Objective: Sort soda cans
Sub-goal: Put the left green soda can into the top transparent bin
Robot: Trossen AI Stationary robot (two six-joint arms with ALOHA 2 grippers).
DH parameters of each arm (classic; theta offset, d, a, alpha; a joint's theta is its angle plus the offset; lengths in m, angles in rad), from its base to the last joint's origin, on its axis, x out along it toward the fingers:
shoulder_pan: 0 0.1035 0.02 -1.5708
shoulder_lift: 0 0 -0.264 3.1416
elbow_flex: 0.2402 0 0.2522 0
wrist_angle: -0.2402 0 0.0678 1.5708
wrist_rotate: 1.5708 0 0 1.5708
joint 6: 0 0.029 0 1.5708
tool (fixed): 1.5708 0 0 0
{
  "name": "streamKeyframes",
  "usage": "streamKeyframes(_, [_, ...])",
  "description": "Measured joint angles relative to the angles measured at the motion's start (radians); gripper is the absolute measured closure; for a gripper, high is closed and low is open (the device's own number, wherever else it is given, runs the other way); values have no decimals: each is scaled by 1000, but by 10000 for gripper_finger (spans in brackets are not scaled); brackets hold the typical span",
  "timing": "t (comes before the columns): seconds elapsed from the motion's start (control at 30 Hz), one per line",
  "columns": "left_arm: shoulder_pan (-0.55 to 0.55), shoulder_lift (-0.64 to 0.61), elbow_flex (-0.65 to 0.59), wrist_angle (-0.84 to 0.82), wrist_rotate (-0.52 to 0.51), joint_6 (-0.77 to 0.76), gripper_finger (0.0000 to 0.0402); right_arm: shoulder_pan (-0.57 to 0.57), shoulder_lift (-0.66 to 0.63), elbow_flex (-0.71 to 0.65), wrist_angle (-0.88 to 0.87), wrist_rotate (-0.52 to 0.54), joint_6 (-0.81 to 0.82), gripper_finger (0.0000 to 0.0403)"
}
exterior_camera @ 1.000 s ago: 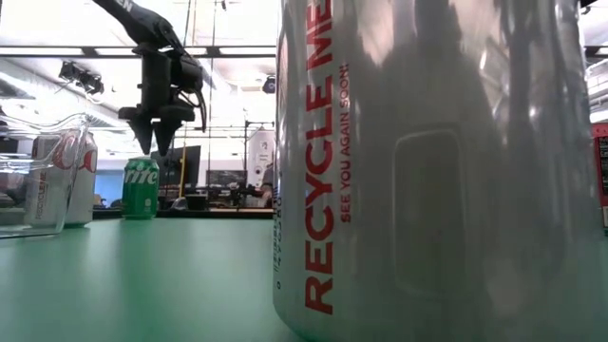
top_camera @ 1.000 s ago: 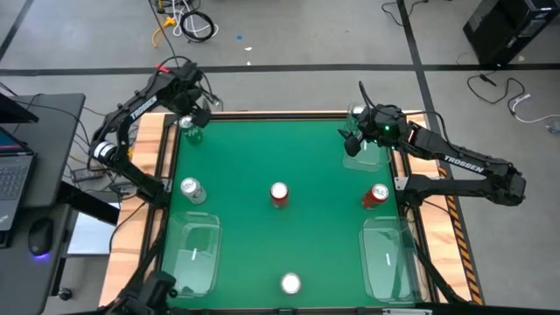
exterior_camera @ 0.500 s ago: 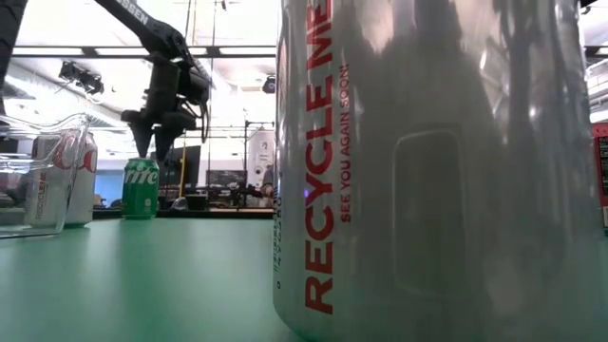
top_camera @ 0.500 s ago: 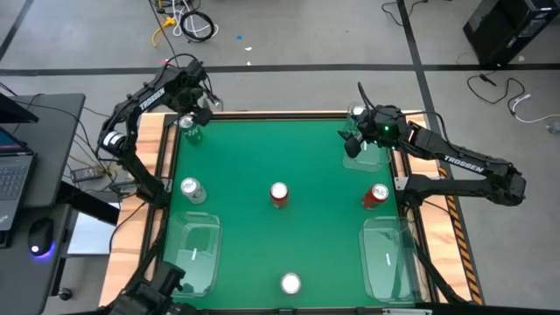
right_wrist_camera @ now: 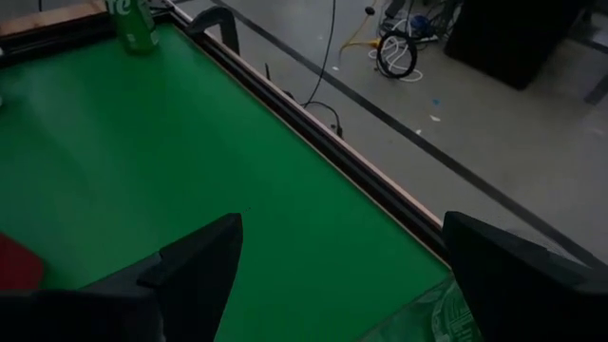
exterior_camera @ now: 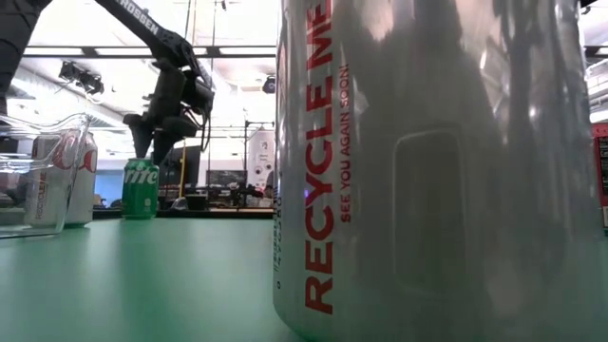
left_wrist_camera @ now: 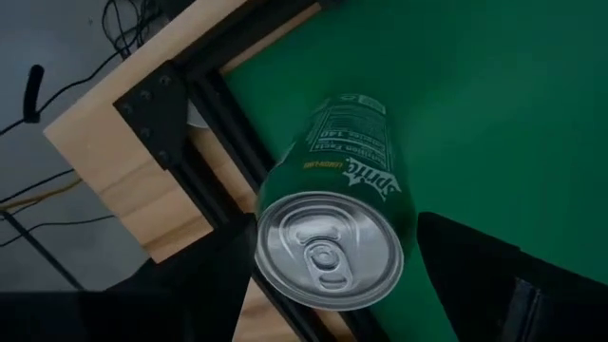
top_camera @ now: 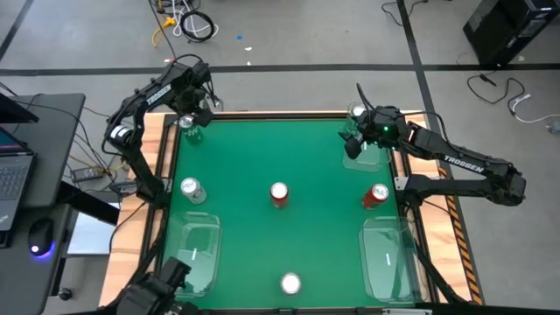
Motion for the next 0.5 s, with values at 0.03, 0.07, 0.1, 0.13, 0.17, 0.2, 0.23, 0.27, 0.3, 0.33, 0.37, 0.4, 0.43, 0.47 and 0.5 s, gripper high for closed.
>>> streamKeyframes(0.03, [0, 2, 0, 0, -5, 0, 103, 0, 0, 0, -2, 0, 0, 53])
streamKeyframes(0.07, [0, 2, 0, 1, -7, 1, 103, 0, 0, 0, -3, 0, 0, 53])
streamKeyframes(0.1, [0, 2, 0, 4, -7, 4, 103, 0, 0, 0, -4, 0, 0, 53])
streamKeyframes(0.13, [0, 2, 0, 8, -8, 4, 103, 0, 0, 0, -5, 0, 0, 53])
streamKeyframes(0.17, [0, 2, 0, 11, -9, 4, 103, 0, 0, 0, -5, 0, 0, 53])
streamKeyframes(0.2, [0, 2, 0, 13, -9, 6, 103, 0, 0, 0, -5, 0, 0, 53])
streamKeyframes(0.23, [0, 2, 0, 12, -9, 9, 103, 0, 0, 0, -5, 0, 0, 53])
streamKeyframes(0.27, [0, 2, 0, 11, -9, 16, 103, 0, 0, 0, -5, 0, 0, 53])
streamKeyframes(0.3, [-1, 2, 0, 11, -10, 28, 103, 0, 0, 0, -5, -1, 0, 53])
streamKeyframes(0.33, [-6, 2, 0, 9, -11, 31, 103, 0, 0, 0, -5, -1, 0, 53])
streamKeyframes(0.37, [-10, 2, 0, 8, -18, 32, 103, 0, 0, 0, -5, -1, 0, 53])
streamKeyframes(0.4, [-16, 2, 0, 8, -29, 32, 103, 0, 0, 0, -5, -1, 0, 53])
streamKeyframes(0.43, [-21, 2, 0, 9, -41, 33, 103, 0, 0, 0, -5, -1, 0, 53])
streamKeyframes(0.47, [-28, 2, 0, 11, -56, 33, 103, 0, 0, 0, -5, -1, 0, 53])
streamKeyframes(0.5, [-33, 2, 0, 11, -71, 33, 103, 0, 0, 0, -5, -1, 0, 53])
